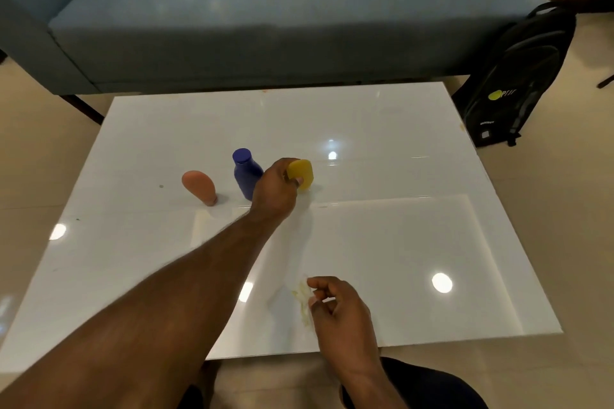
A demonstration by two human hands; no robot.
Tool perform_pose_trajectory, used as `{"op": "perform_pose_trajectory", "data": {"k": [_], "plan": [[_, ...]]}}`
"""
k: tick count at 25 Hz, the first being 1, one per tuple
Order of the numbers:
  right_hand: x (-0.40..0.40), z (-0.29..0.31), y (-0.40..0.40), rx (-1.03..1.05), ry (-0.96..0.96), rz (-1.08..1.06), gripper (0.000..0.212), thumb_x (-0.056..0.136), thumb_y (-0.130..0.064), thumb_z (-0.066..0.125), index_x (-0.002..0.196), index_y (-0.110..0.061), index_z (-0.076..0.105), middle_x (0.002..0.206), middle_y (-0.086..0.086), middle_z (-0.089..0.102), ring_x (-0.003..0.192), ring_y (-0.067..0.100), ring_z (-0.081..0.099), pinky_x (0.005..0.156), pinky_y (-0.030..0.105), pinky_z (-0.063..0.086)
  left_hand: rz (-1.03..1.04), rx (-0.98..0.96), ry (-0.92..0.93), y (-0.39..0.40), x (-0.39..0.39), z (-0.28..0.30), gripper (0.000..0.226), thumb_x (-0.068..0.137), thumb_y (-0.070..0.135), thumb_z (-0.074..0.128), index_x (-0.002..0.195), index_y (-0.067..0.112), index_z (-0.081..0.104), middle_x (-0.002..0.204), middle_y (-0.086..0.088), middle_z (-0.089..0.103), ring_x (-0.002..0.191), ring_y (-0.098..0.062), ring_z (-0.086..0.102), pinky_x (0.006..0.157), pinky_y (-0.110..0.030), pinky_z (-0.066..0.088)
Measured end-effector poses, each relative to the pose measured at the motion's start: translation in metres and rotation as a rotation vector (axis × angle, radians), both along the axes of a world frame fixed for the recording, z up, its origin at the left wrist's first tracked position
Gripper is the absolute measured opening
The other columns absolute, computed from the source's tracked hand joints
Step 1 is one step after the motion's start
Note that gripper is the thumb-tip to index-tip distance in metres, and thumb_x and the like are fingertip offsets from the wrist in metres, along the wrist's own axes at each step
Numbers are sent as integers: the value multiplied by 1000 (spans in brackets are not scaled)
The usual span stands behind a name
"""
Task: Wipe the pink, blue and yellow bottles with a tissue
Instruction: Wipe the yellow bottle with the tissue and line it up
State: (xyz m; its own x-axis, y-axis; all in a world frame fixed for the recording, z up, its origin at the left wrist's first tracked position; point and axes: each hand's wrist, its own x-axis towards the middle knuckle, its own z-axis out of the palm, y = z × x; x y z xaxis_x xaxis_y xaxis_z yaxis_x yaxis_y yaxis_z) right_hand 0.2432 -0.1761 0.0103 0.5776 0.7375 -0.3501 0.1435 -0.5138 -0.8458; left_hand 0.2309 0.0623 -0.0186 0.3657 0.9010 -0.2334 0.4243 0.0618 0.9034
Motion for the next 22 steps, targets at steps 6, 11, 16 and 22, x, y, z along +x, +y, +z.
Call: {"op": "perform_pose_trajectory", "data": {"k": [6,11,16,22], "plan": [[5,1,1,7,22,-17,31,91,-14,59,98,-44,61,98,-19,61,91,-7,56,71,12,49,-18,-25,13,-2,13,12,34,95,-2,60,127,9,64,118,-3,69,111,-20,65,100,-28,52],[5,3,0,17,37,-18,28,91,-16,60,100,-42,62,99,-19,61,90,-6,56,69,9,47,-35,-109,38,-2,5,16,52,94,4,67,142,18,52,134,1,61,122,-20,62,103,-32,50],[9,7,0,17,39,-105,24,91,-18,61,103,-39,62,98,-18,62,85,-8,57,65,5,46,99,-147,81,-71,-33,38,33,98,20,63,130,21,59,125,1,67,111,-18,65,99,-38,55],[-3,16,-3,78,-5,-97,22,91,-21,62,106,-36,59,99,-18,63,87,-8,58,68,3,45,-23,-596,-117,-169,-95,32,27,95,33,69,114,15,71,107,-8,77,101,-24,74,92,-44,60]]}}
